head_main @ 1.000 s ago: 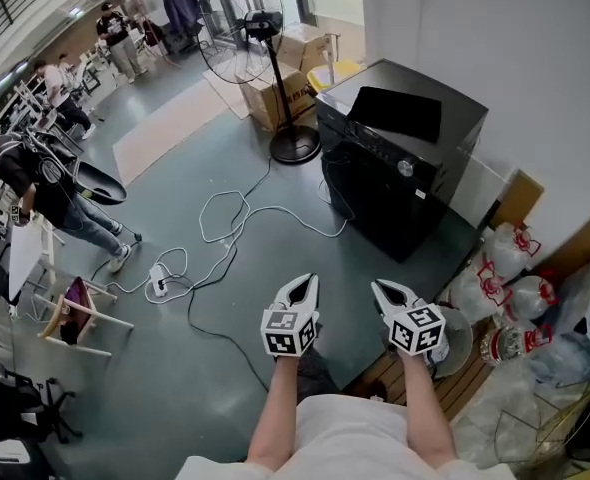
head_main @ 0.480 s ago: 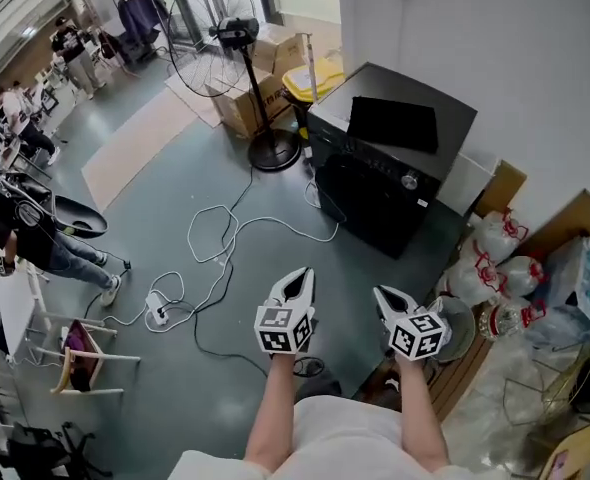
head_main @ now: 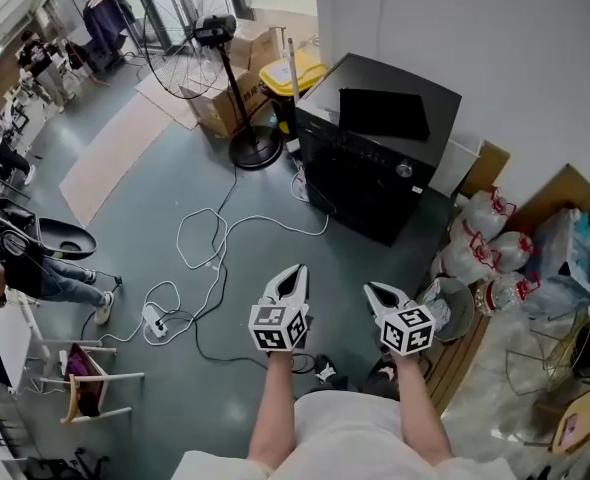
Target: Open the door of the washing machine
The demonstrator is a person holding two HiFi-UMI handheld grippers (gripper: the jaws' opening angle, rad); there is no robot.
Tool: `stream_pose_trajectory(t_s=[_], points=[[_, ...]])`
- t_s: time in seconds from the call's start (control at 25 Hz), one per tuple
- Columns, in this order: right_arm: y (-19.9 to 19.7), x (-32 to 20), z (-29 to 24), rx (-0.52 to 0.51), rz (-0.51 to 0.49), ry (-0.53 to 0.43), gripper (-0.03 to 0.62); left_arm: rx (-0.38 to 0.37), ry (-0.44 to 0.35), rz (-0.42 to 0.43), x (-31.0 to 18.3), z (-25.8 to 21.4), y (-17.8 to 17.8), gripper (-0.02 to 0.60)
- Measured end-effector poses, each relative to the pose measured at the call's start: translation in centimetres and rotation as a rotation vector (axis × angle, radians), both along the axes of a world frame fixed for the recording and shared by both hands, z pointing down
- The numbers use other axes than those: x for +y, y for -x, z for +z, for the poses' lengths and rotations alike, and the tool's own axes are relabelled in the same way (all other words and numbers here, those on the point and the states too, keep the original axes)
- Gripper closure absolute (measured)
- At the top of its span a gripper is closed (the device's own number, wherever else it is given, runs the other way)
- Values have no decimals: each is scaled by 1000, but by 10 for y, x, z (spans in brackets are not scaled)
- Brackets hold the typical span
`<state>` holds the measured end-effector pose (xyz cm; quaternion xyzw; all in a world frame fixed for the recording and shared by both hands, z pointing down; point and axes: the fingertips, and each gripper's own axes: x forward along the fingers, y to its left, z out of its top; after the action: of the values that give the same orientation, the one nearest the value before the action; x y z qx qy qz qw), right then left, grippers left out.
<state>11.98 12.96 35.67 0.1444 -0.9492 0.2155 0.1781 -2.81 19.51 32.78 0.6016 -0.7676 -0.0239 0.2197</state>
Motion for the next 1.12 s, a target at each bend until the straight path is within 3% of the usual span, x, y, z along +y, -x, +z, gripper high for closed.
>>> stream_pose_trajectory(t_s=[0.6, 0.92, 1.12], points=[[36, 8, 0, 4, -6, -17, 594, -6, 13, -72, 46, 4, 38, 523], [49, -8, 15, 42, 2, -8, 594, -11, 26, -68, 36, 9, 48, 522], [72, -42, 25, 47, 37, 8, 594, -27, 69, -20, 8, 19, 71, 522]])
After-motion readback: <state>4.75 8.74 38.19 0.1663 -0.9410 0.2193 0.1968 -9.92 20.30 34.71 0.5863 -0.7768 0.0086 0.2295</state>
